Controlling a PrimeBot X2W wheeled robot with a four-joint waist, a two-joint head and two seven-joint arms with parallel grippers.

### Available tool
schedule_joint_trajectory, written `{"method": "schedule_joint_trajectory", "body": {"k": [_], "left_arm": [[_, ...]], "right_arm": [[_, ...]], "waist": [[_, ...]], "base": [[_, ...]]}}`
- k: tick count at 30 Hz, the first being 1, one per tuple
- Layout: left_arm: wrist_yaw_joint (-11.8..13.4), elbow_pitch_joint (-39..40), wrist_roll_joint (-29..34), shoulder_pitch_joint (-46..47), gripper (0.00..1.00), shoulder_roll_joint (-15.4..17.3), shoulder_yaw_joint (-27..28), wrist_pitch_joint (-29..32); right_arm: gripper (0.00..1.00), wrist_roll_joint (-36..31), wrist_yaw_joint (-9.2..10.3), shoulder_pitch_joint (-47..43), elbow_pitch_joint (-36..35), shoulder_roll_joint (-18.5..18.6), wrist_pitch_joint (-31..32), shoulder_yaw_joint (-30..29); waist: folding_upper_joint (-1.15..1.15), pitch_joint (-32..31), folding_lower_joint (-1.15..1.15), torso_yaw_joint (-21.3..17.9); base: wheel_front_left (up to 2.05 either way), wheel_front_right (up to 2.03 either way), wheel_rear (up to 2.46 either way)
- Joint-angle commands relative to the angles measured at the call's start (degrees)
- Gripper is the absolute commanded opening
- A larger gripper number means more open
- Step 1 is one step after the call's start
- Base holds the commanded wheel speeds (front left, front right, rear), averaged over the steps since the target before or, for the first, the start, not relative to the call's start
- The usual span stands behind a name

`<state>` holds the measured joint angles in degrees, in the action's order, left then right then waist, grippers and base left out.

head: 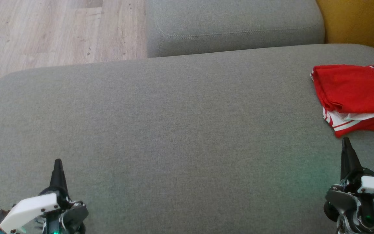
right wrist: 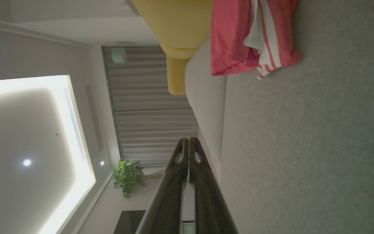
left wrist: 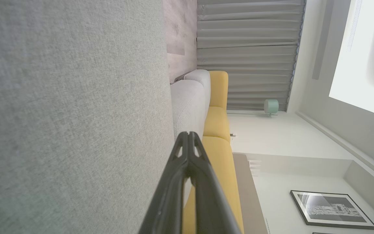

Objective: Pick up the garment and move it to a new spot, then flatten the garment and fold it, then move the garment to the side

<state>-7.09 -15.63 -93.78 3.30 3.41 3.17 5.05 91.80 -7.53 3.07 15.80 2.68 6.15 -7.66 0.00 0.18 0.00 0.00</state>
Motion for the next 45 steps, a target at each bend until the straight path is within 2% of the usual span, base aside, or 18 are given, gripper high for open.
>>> {"method": "schedule_joint_trajectory", "body": {"k": [1,45], "left_arm": [[-0.40,1.64,0.40,2.76,0.00,0.53,1.89,0.27],[-0.40,1.61,0.95,2.82,0.00,0.06,2.55,0.80]], "right_arm": [[0.00,0.38,0.04,3.11,-1.78,0.26,0.33,1.16],[0.00,0.34,0.04,3.12,-1.78,0.23,0.36,1.11]], "waist": [[0.00,0.00,0.00,0.00],[0.00,0.00,0.00,0.00]], "base": [[0.00,0.00,0.00],[0.00,0.00,0.00]]}}
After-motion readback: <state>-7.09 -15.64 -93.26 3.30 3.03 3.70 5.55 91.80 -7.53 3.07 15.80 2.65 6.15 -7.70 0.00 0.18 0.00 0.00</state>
